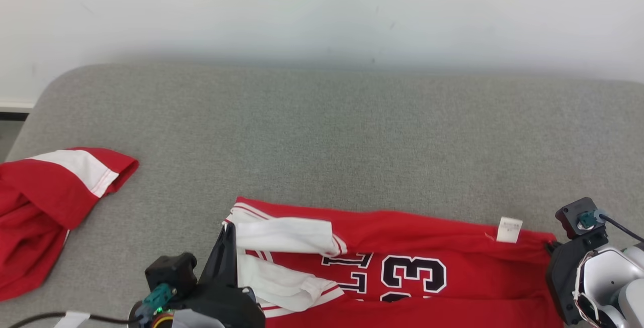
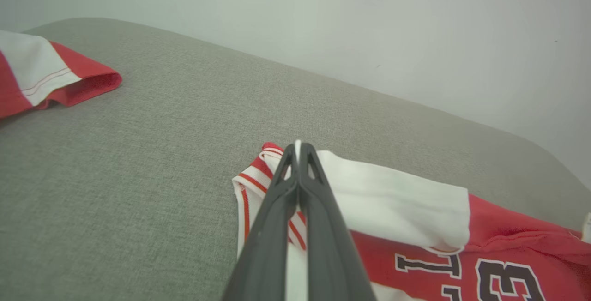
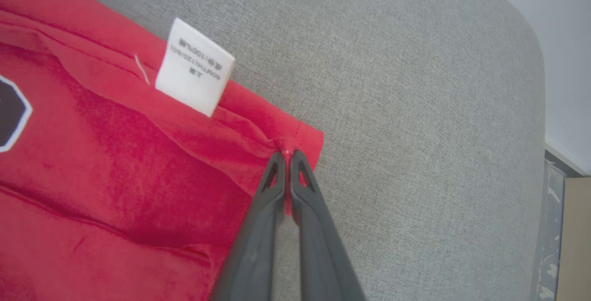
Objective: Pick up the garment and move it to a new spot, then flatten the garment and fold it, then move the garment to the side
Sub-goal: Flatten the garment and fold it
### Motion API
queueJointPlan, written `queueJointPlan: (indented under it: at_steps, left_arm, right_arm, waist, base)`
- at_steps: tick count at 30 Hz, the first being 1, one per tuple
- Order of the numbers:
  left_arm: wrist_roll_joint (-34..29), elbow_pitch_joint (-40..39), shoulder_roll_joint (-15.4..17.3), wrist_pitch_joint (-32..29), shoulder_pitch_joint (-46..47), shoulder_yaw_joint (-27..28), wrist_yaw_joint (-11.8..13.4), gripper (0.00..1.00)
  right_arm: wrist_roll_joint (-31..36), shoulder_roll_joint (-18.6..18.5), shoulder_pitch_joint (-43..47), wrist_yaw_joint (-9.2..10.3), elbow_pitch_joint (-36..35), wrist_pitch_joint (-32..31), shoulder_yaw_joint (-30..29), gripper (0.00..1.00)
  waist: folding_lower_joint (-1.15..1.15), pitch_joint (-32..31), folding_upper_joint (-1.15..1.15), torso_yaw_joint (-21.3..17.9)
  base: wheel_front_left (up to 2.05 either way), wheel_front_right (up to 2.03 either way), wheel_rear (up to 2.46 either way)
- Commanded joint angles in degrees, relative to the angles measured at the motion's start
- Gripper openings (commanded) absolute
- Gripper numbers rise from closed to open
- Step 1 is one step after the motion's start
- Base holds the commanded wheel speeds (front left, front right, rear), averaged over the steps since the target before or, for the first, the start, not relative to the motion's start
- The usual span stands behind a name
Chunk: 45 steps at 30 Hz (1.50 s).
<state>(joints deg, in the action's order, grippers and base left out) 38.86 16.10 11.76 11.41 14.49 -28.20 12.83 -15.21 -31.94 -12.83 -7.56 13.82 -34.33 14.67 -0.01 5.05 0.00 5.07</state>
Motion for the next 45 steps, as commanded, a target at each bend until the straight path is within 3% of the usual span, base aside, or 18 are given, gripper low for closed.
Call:
queueJointPlan:
  at_steps: [1, 13, 18, 19, 20, 27, 34, 35, 36, 37, 45]
  left_arm:
    - [0.6, -1.4, 0.3, -0.3, -1.6, 0.1, 0.7, 0.00]
    - [2.0, -7.1, 2.0, -2.8, -8.0, 0.3, 3.8, 0.00]
    - [1.1, -5.9, 2.0, -3.2, -9.0, -1.2, 3.4, 0.00]
    - [0.9, -5.3, 1.9, -3.1, -9.0, -1.5, 3.4, 0.00]
    - [0.9, -4.8, 1.7, -3.0, -9.1, -1.6, 3.3, 0.00]
    - [0.7, 0.0, 2.2, -2.1, -9.9, -2.6, 2.4, 0.00]
    - [0.4, 4.6, 2.3, -0.3, -10.5, -3.6, 0.6, 0.00]
    - [0.3, 5.1, 2.3, -0.1, -10.5, -3.8, 0.2, 0.44]
    - [0.1, 5.6, 2.3, 0.2, -10.4, -3.9, 0.0, 0.63]
    - [0.0, 6.3, 2.3, 0.5, -10.4, -4.0, -0.1, 1.00]
    - [-1.5, 9.7, 3.4, 3.1, -11.3, -2.2, 0.6, 1.00]
  right_arm:
    - [-0.9, -0.6, 0.7, 0.15, 0.3, -0.1, 0.4, 0.00]
    - [-2.2, -2.5, 2.7, 0.15, -0.1, -1.9, 2.9, 0.00]
    - [-2.8, -2.5, 3.5, 0.15, -0.3, -2.2, 4.1, 0.00]
    - [-2.8, -2.4, 3.4, 0.15, -0.4, -1.9, 4.4, 0.57]
    - [-2.9, -2.3, 3.3, 0.15, -0.4, -1.8, 4.5, 1.00]
    - [-4.0, -1.9, 4.0, 0.15, 0.3, -3.0, 3.1, 1.00]
    - [-3.6, 1.2, 8.2, 0.15, -2.6, -2.7, -6.1, 1.00]
    - [-3.2, 1.7, 9.1, 0.15, -3.3, -2.6, -7.4, 1.00]
    - [-3.0, 2.2, 9.7, 0.15, -4.0, -2.7, -8.5, 1.00]
    - [-2.7, 2.7, 10.5, 0.15, -4.8, -2.8, -9.7, 1.00]
    - [0.2, 8.0, 15.6, 0.15, -11.2, -2.3, -18.2, 1.00]
  waist:
    - [0.01, -1.4, 0.00, 0.6]
    - [0.01, -4.1, 0.00, 1.3]
    - [0.01, -4.2, 0.00, 1.2]
    - [0.01, -4.2, 0.00, 1.1]
    - [0.01, -4.2, 0.00, 1.0]
    - [0.01, -5.3, 0.00, 0.6]
    - [0.01, -7.0, 0.00, 0.6]
    - [0.01, -7.2, 0.00, 0.5]
    - [0.01, -7.3, 0.00, 0.5]
    - [0.01, -7.5, 0.00, 0.4]
    - [0.01, -9.0, 0.00, -0.4]
  base:
    - [0.00, 0.00, 0.00]
    - [0.00, 0.00, 0.00]
    - [0.00, 0.00, 0.00]
    - [0.00, 0.00, 0.00]
    - [0.00, 0.00, 0.00]
    - [0.00, 0.00, 0.00]
    - [0.00, 0.00, 0.00]
    - [0.00, 0.00, 0.00]
    - [0.00, 0.00, 0.00]
    - [0.00, 0.00, 0.00]
    - [0.00, 0.00, 0.00]
